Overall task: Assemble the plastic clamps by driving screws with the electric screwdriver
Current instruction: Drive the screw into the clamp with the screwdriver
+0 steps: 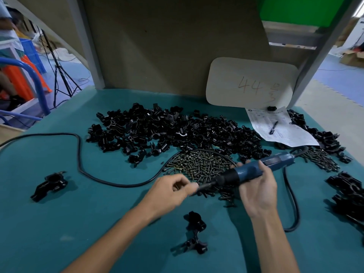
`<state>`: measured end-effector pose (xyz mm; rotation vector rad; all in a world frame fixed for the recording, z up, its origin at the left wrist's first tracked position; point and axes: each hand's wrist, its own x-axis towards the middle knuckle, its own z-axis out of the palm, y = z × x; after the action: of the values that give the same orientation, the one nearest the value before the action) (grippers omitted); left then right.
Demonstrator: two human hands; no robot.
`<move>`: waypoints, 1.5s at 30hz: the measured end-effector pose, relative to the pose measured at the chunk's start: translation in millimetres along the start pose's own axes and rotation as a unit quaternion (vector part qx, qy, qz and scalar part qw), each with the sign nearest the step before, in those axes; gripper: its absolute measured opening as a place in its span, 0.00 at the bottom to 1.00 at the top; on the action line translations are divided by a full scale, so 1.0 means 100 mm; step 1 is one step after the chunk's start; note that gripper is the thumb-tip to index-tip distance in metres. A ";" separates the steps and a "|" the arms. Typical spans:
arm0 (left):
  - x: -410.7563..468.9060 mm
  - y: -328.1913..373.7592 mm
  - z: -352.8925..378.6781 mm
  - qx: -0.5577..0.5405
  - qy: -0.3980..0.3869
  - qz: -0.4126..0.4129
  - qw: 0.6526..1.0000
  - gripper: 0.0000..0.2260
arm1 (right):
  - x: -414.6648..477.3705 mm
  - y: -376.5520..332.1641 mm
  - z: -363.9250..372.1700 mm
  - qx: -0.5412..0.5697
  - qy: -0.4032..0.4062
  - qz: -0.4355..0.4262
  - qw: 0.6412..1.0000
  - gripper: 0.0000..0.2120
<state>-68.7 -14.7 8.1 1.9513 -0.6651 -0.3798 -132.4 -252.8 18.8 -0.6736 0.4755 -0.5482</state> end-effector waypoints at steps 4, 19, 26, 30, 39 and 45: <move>-0.10 0.19 0.00 0.210 -0.201 -0.051 0.955 0.30 | 0.02 -0.24 -0.07 -0.122 0.031 -0.038 0.991 0.10; 0.01 -0.04 -0.06 -0.136 -0.027 -0.140 0.980 0.10 | -0.12 -0.60 -0.50 -0.817 0.075 -0.105 0.562 0.25; 0.04 0.13 -0.03 -0.296 -0.014 -0.171 0.940 0.07 | -0.47 -0.16 -0.03 -0.645 -0.299 -0.119 0.693 0.19; 0.04 0.23 -0.04 -0.313 -0.051 -0.158 0.935 0.08 | -0.52 0.25 0.09 -0.545 -0.352 -0.033 0.760 0.18; -0.01 0.25 -0.01 -0.349 -0.057 -0.173 0.919 0.12 | -0.53 0.37 0.08 -0.516 -0.262 -0.078 0.811 0.11; -0.04 0.22 -0.01 -0.095 0.004 -0.051 0.994 0.24 | -0.54 0.42 0.07 -0.481 -0.200 -0.056 0.852 0.08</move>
<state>-77.3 -19.4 28.1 1.8090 -0.5063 -0.4791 -156.0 -188.8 7.5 -1.7524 0.2917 -0.2280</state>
